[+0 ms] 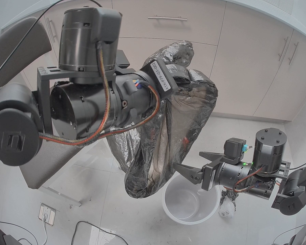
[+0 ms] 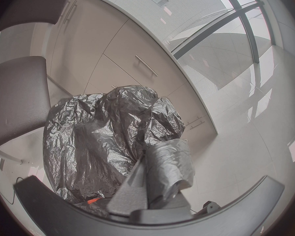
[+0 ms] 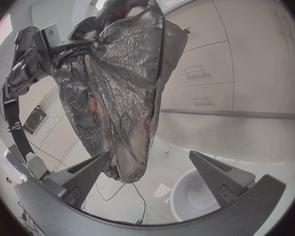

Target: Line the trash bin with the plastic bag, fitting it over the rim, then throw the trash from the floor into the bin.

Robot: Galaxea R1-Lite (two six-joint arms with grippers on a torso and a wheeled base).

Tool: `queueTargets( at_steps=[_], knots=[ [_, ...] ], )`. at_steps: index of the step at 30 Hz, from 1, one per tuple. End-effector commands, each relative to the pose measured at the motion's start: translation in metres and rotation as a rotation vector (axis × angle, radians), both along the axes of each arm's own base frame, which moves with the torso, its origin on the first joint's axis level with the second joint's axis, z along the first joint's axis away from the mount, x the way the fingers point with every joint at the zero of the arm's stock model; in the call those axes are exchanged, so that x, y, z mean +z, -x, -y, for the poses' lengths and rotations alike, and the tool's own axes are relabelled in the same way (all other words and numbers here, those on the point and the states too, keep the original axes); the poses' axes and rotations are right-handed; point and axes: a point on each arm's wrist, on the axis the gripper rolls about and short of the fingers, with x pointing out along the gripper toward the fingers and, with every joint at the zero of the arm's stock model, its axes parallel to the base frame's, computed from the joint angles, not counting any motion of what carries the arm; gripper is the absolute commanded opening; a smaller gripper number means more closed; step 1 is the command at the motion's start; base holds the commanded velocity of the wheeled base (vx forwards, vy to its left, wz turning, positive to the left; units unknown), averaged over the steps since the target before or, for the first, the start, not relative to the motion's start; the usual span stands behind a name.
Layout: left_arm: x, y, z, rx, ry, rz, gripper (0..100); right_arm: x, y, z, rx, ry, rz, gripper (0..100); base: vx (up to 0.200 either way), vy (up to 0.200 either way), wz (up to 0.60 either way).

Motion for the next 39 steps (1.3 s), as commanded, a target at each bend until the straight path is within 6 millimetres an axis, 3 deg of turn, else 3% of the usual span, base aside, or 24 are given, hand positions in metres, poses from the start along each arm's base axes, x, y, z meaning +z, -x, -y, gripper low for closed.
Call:
queueTargets(
  at_steps=[1,19,20,31,39],
  knots=[
    [0.001,0.005,0.003,-0.016,0.004,0.002,0,-0.003,-0.003,-0.009,0.015,0.006,-0.004,100,0.000,0.000,0.00],
    [-0.003,0.013,0.012,-0.059,0.000,-0.012,0,-0.002,-0.020,-0.023,0.013,-0.013,0.013,100,0.000,0.000,0.00],
    [-0.003,0.013,0.012,-0.059,0.000,-0.012,0,-0.002,-0.020,-0.023,0.013,-0.014,0.012,0,0.000,0.000,0.00],
    [-0.002,0.014,0.010,-0.059,0.002,-0.011,0,-0.002,-0.019,-0.020,0.006,-0.013,0.008,0,0.000,0.000,0.00],
    [-0.010,0.011,0.007,-0.055,-0.015,-0.024,0,0.008,-0.006,-0.002,-0.013,-0.023,0.024,0,0.000,0.000,0.00]
  ],
)
